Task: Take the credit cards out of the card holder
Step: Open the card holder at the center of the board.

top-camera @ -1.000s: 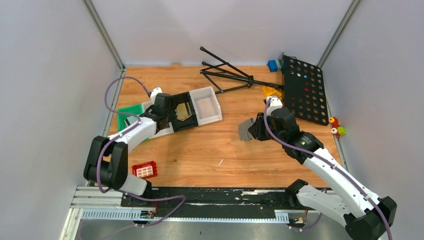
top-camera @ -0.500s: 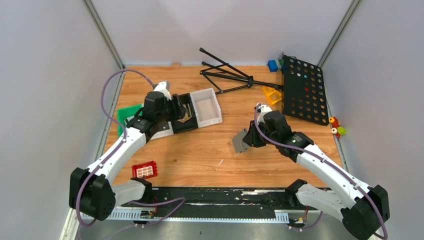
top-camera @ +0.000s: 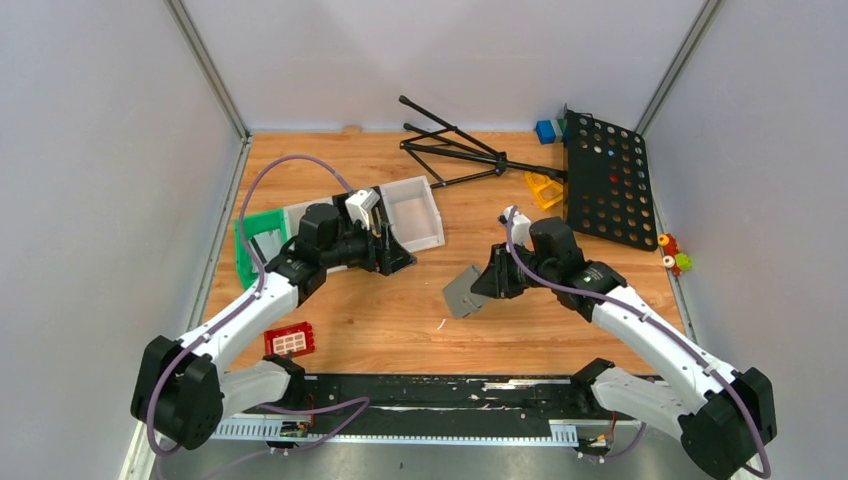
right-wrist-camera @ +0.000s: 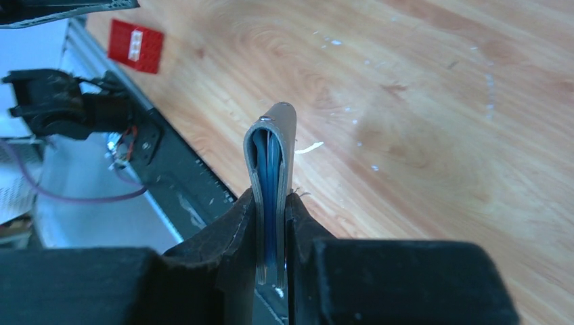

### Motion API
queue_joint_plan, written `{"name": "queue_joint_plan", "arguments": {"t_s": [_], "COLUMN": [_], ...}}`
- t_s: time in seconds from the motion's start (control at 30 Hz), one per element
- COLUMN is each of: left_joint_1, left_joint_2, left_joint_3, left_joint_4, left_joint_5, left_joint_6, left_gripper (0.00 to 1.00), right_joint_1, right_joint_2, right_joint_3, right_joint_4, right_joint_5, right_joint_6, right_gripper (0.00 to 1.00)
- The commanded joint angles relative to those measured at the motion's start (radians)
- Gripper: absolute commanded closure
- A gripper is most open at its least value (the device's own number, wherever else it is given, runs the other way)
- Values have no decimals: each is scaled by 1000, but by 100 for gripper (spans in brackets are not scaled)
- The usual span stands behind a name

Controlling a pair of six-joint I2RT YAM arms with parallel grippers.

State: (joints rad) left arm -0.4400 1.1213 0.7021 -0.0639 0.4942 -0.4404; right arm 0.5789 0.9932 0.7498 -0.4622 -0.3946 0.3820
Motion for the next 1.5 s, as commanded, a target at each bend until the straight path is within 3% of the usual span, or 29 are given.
{"name": "queue_joint_plan", "arguments": {"t_s": [0.0, 0.1, 0.23, 0.43, 0.67, 0.77, 0.87, 0.93, 1.2, 1.3, 1.47], "left_joint_1": [-5, -7, -44, -139, -155, -159, -160, -161, -198, -226, -274], "left_joint_2": [-8, 17, 85, 116, 149, 170, 180, 180, 88, 56, 2], "left_joint_3": [-47, -92, -133, -147, -150, -159, -170, -169, -171, -170, -187], "left_joint_4": [285, 470, 690, 714, 771, 789, 849, 843, 579, 477, 402], "left_joint_5": [226, 269, 353, 385, 451, 462, 454, 437, 121, -12, -164], "left_joint_6": [-61, -138, -288, -288, -345, -364, -405, -407, -327, -307, -286], "left_gripper": [9, 9, 14, 22, 38, 55, 84, 100, 100, 100, 100], "right_joint_1": [-37, -46, -46, -45, -46, -46, -46, -46, -44, -35, 26], "right_joint_2": [24, 37, 51, 78, 124, 130, 133, 138, 101, 34, -100], "right_joint_3": [40, 53, 80, 110, 153, 161, 157, 154, 118, 50, -78], "right_joint_4": [84, 135, 164, 179, 163, 161, 154, 139, 47, 88, 162], "right_joint_5": [-239, -363, -413, -452, -460, -459, -433, -400, -124, -79, 62], "right_joint_6": [-6, 19, 42, 36, 7, -4, -10, -10, 3, 31, 96], "right_gripper": [100, 100, 100, 100, 100, 99, 96, 89, 30, 1, 0]}}
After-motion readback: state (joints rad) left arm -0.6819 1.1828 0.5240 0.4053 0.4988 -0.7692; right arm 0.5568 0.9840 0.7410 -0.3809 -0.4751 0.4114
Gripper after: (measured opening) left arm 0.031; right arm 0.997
